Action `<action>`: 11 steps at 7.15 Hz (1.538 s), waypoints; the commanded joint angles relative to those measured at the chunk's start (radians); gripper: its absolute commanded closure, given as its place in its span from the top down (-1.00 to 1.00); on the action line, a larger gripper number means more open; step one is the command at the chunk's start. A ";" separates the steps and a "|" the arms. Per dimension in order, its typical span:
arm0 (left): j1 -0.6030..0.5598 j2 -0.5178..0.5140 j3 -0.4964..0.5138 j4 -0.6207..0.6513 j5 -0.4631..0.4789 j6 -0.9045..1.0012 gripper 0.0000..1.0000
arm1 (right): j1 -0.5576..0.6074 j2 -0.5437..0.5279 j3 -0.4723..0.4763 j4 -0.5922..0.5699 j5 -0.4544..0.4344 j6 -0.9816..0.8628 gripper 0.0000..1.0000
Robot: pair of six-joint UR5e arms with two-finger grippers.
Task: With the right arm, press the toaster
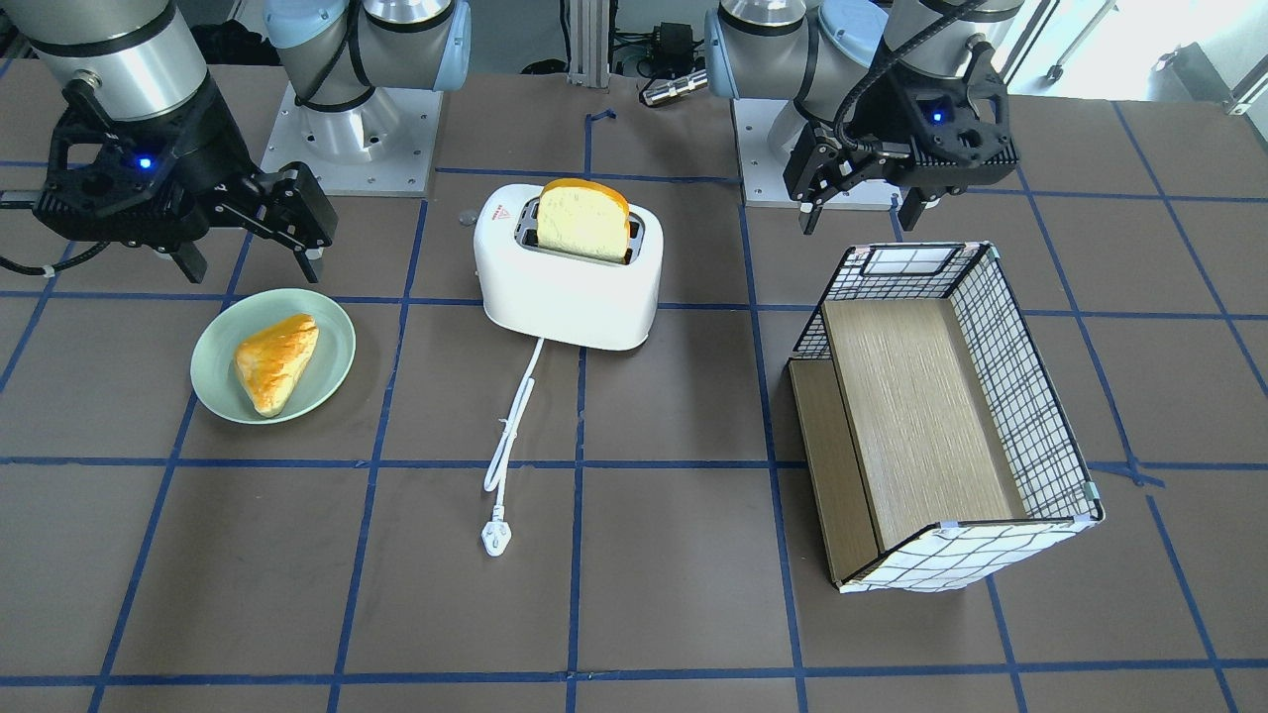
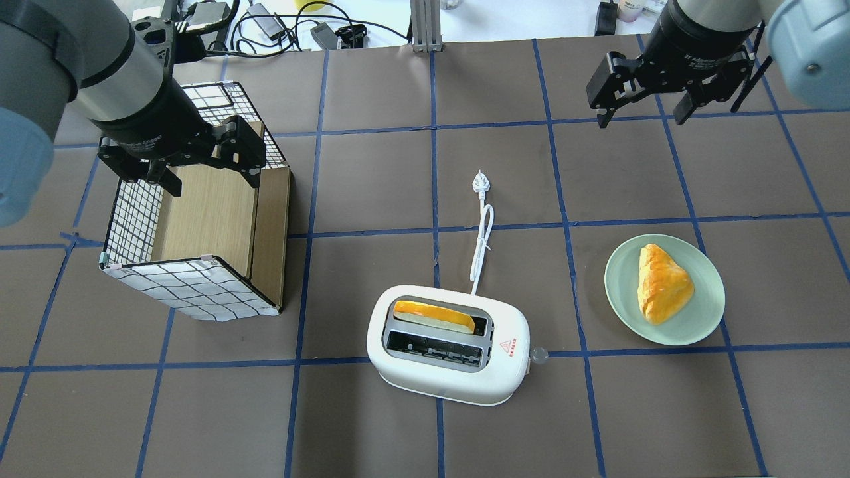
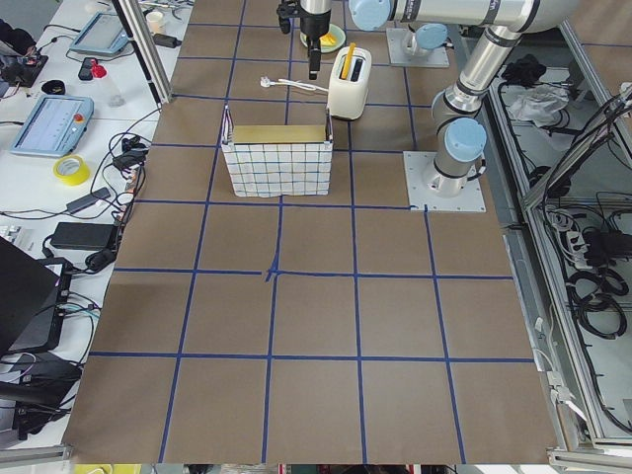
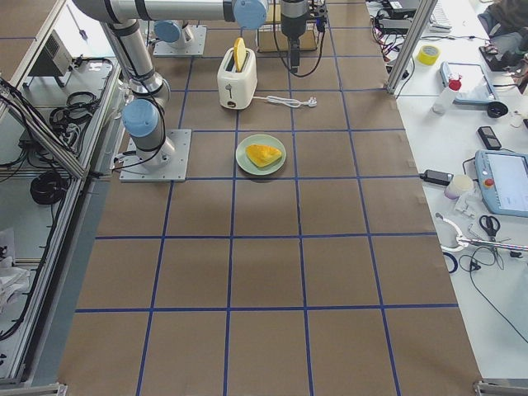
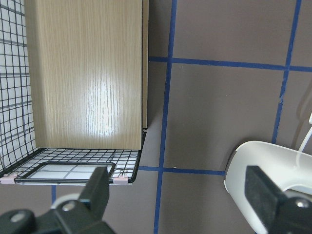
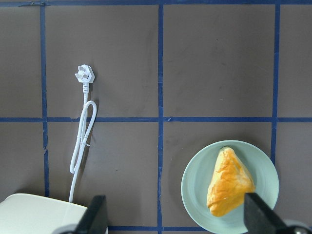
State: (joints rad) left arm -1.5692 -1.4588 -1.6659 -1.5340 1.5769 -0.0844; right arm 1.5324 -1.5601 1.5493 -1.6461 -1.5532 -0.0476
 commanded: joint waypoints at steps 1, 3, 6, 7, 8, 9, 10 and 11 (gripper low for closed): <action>0.000 0.000 0.000 0.000 0.000 0.000 1.00 | 0.000 0.000 0.000 0.000 -0.001 0.000 1.00; 0.000 0.000 0.000 0.000 0.000 0.000 1.00 | 0.000 0.000 0.000 -0.001 0.002 0.000 1.00; 0.000 0.000 0.000 0.000 0.000 0.000 1.00 | 0.000 -0.002 -0.002 0.002 -0.002 0.002 1.00; 0.000 0.000 0.000 0.000 0.000 0.000 1.00 | 0.002 -0.003 -0.002 0.003 -0.008 0.002 1.00; 0.000 0.000 0.000 0.000 0.000 0.000 1.00 | 0.002 -0.008 0.001 0.005 -0.011 0.002 1.00; 0.000 0.000 0.000 0.000 0.000 0.000 1.00 | 0.002 -0.012 0.003 0.015 -0.013 0.006 1.00; 0.000 0.000 0.000 0.000 0.000 0.000 1.00 | 0.002 -0.043 0.015 0.046 -0.013 0.033 1.00; 0.000 0.000 0.000 0.000 0.000 0.000 1.00 | 0.003 -0.096 0.059 0.102 -0.013 0.111 0.90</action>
State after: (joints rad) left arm -1.5693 -1.4588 -1.6659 -1.5340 1.5769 -0.0844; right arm 1.5343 -1.6039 1.5705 -1.5983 -1.5658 -0.0056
